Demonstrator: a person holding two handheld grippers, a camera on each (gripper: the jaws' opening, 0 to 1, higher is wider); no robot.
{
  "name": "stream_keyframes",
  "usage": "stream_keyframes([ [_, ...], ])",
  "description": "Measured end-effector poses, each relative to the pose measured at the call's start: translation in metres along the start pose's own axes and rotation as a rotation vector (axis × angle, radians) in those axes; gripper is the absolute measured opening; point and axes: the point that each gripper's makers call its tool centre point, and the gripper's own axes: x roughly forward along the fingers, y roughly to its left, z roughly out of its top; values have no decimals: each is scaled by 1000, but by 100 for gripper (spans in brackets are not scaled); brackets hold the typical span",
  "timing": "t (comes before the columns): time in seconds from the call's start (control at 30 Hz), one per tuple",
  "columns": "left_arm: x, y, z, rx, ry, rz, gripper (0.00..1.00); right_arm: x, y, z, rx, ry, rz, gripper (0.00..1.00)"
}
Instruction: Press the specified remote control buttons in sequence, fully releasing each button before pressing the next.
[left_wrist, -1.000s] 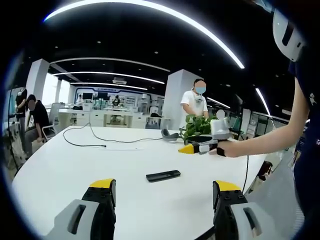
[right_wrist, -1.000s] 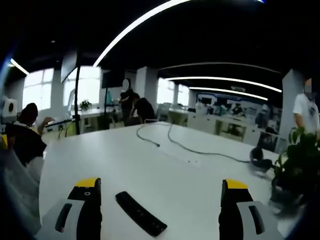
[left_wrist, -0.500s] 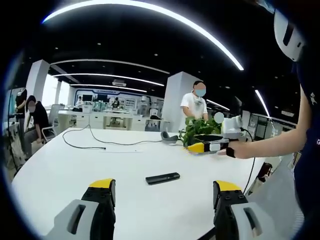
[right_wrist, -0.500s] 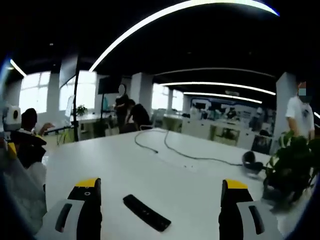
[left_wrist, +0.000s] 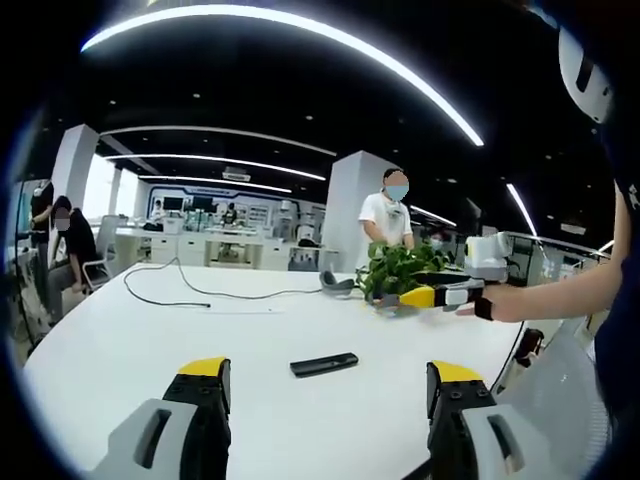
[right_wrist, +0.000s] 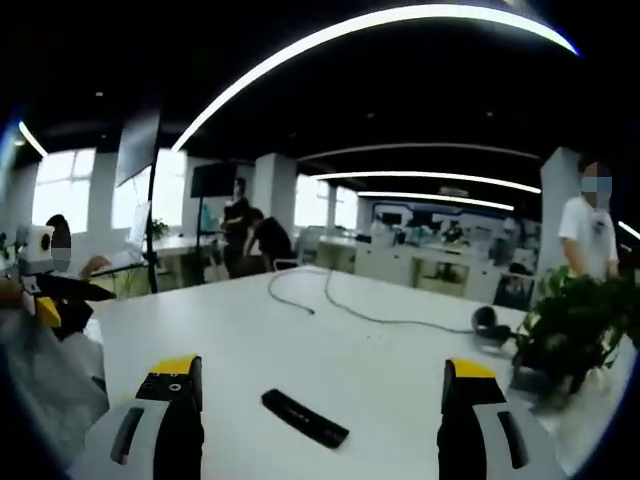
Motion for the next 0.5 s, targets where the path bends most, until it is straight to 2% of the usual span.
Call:
stream_keyframes([
  [0.13, -1, 1, 3, -1, -15, 1, 84, -16, 6, 5, 16, -12, -18, 99],
  [0.3, -1, 1, 5, -8, -28, 4, 84, -38, 12, 10, -24, -30, -67, 99],
  [0.37, -1, 0, 3, -14, -19, -1, 84, -46, 16, 13, -54, -42, -86, 99],
  [0.5, 1, -2, -3, -10, 14, -9, 83, -59, 26, 19, -50, -54, -99, 99],
])
